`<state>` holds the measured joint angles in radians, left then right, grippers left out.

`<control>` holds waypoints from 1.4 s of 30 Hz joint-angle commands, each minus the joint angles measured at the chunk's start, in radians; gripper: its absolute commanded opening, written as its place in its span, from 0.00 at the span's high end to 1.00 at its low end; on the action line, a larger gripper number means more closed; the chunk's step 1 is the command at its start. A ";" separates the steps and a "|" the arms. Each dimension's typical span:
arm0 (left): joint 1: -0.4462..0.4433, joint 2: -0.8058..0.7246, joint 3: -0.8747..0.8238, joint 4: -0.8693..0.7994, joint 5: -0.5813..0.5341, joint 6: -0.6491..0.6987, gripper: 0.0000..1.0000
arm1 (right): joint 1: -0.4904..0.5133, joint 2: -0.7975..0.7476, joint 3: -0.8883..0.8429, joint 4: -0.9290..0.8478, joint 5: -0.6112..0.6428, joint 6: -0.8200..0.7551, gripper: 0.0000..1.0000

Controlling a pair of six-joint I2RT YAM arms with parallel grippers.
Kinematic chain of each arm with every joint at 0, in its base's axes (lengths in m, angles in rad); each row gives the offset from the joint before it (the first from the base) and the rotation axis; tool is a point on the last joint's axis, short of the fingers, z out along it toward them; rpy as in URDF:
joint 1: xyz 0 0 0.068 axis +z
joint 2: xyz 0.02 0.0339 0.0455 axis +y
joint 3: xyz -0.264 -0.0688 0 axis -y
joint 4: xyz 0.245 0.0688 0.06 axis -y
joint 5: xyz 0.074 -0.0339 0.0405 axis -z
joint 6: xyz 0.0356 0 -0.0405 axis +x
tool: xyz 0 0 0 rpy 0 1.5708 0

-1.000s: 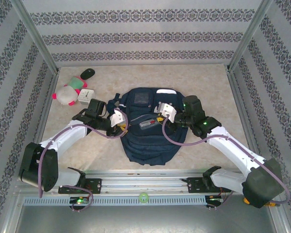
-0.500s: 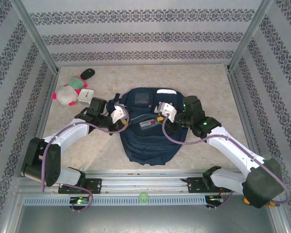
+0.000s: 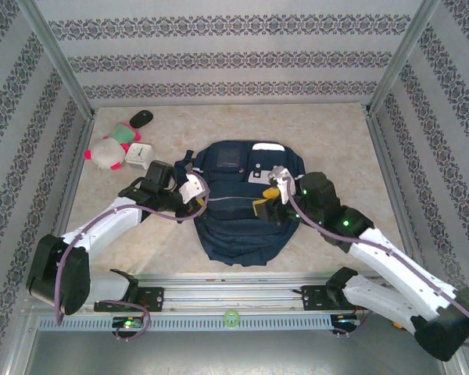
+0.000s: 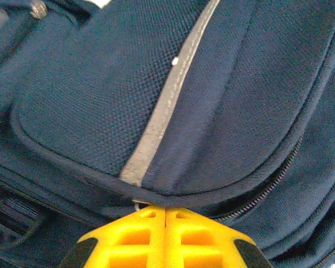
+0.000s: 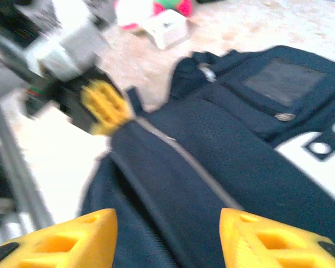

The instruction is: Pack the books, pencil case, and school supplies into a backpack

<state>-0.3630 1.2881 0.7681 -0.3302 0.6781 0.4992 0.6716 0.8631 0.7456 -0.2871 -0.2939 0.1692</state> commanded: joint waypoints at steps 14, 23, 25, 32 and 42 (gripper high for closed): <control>0.115 -0.028 -0.008 0.076 -0.139 0.005 0.42 | 0.307 0.358 0.151 -0.004 0.388 -0.424 0.32; 0.123 -0.007 -0.004 0.079 -0.080 0.042 0.41 | 0.307 0.492 0.212 -0.042 0.385 -0.638 0.29; 0.122 0.006 0.004 0.071 -0.066 0.044 0.41 | 0.307 0.457 0.193 -0.037 0.310 -0.668 0.28; 0.122 0.012 -0.008 0.087 0.002 0.062 0.42 | 0.290 0.514 0.179 0.002 0.458 -0.706 0.49; 0.122 0.107 0.053 -0.012 0.214 0.265 0.43 | 0.064 0.272 0.085 0.115 -0.011 -0.726 1.00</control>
<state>-0.2531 1.3666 0.7841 -0.2985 0.7906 0.6834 0.7937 1.2129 0.8509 -0.2382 -0.1154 -0.5674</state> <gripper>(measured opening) 0.575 0.061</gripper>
